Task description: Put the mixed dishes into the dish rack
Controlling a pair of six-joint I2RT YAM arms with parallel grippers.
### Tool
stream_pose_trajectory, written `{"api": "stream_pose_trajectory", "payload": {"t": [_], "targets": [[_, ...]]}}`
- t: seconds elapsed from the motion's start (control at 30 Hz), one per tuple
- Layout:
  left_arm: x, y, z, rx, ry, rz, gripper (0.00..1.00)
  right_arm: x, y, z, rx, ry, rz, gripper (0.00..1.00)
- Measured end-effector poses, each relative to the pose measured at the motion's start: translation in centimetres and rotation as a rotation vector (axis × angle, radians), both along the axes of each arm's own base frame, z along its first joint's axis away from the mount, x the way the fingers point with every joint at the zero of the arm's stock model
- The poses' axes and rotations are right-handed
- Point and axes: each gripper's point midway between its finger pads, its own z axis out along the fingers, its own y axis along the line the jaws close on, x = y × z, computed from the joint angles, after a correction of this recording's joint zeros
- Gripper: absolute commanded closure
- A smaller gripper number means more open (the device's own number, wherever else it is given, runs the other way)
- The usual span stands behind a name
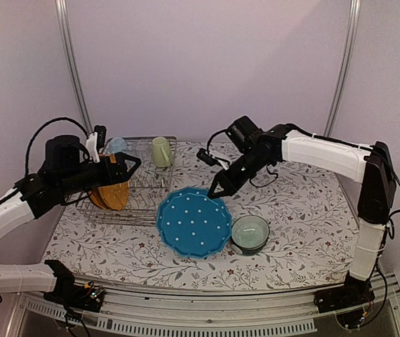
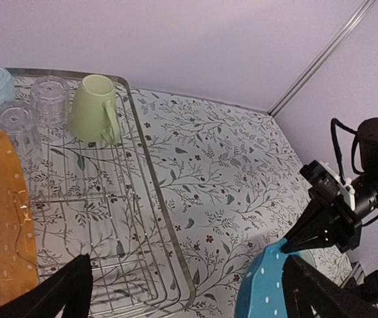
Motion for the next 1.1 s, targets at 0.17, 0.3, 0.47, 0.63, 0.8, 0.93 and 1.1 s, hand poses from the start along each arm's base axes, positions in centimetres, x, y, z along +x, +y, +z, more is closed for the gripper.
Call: {"api": "stream_pose_trajectory", "payload": {"t": [0.17,0.3,0.47,0.63,0.8,0.93,1.1], "targets": [[-1.5,-4.6,-1.1,-0.081,0.037,-0.131,0.00,2.7,-2.2,2.5,0.041,-0.019,-0.109,1.00],[-2.4,-7.7,-1.7,-0.149,0.052,-0.204,0.00,4.4,-3.5,3.9,0.078,-0.026,-0.199,1.00],[-2.5,-10.8,-2.6,-0.200,0.079,-0.255,0.00,5.6,-4.6,5.1,0.112,-0.032,-0.279,1.00],[-2.4,-12.5,-4.4,-0.210,0.143,-0.283,0.09,5.7,-5.0,5.7,0.141,-0.036,-0.310,1.00],[-2.2,-13.8,-4.4,-0.236,0.182,-0.313,0.26,5.3,-5.3,6.6,0.164,-0.053,-0.311,1.00],[-2.4,-14.6,-3.7,-0.260,0.194,-0.345,0.36,5.3,-5.3,7.0,0.178,-0.066,-0.311,1.00],[-2.4,-15.5,-3.7,-0.270,0.222,-0.374,0.45,5.2,-5.5,6.8,0.177,-0.070,-0.315,1.00]]}}
